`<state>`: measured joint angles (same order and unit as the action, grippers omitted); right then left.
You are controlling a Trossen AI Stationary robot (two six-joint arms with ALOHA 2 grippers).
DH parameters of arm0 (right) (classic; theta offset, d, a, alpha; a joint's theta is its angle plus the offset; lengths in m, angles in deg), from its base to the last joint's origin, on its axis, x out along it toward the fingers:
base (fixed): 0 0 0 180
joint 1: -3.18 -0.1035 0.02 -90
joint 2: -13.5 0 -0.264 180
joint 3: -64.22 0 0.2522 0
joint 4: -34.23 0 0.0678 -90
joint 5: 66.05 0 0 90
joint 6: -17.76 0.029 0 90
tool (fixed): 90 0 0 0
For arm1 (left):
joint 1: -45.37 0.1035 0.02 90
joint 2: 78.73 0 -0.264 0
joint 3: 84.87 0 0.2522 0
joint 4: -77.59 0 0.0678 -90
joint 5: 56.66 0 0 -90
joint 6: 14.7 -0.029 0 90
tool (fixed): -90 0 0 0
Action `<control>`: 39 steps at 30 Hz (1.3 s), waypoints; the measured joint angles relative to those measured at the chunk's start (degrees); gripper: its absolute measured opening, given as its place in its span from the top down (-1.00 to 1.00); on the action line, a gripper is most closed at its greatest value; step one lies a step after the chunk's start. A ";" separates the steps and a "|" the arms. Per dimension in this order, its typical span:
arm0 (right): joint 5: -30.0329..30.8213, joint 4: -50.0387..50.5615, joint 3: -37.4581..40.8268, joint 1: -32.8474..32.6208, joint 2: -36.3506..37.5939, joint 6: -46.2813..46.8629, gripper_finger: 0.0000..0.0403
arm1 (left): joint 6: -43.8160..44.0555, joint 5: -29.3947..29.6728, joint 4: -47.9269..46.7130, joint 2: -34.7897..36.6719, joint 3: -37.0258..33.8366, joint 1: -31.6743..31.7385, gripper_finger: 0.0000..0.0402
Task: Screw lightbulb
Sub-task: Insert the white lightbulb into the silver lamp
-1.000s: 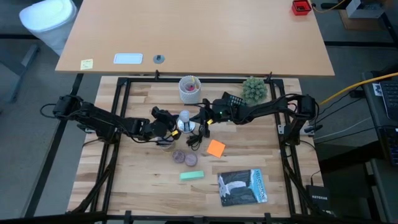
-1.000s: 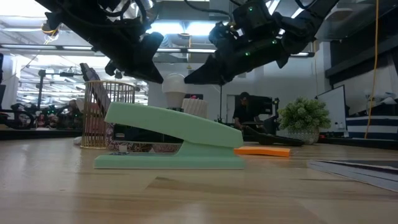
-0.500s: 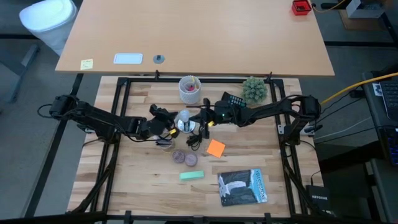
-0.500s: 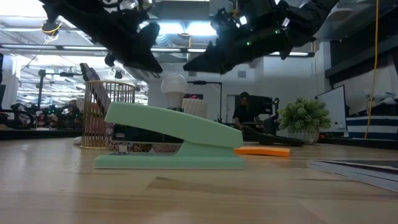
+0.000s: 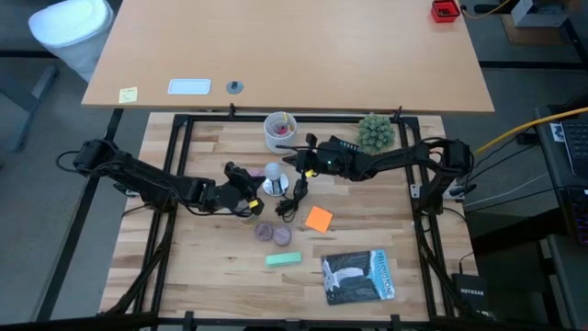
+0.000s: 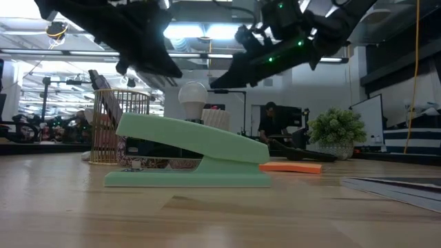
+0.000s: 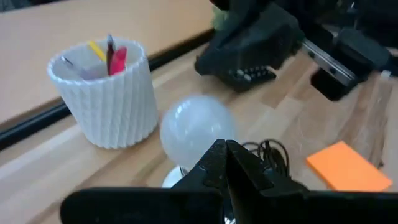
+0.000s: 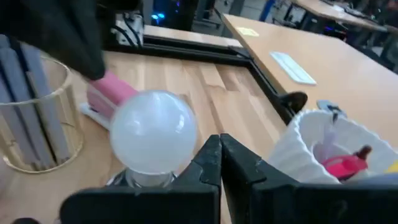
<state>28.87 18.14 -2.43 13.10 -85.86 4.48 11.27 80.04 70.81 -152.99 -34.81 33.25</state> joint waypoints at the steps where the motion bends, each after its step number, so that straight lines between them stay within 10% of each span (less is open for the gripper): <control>1: -0.07 -0.21 0.00 0.16 -0.52 0.54 0.97 | 0.58 -0.04 -0.01 -0.68 0.00 0.04 0.99; 39: -12.98 -1.82 0.00 -2.83 -1.32 6.99 0.97 | 0.59 1.13 -0.70 -3.41 0.00 6.83 0.99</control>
<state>15.89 16.32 -2.43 10.27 -87.18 11.47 11.86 81.17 70.11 -156.40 -34.81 40.08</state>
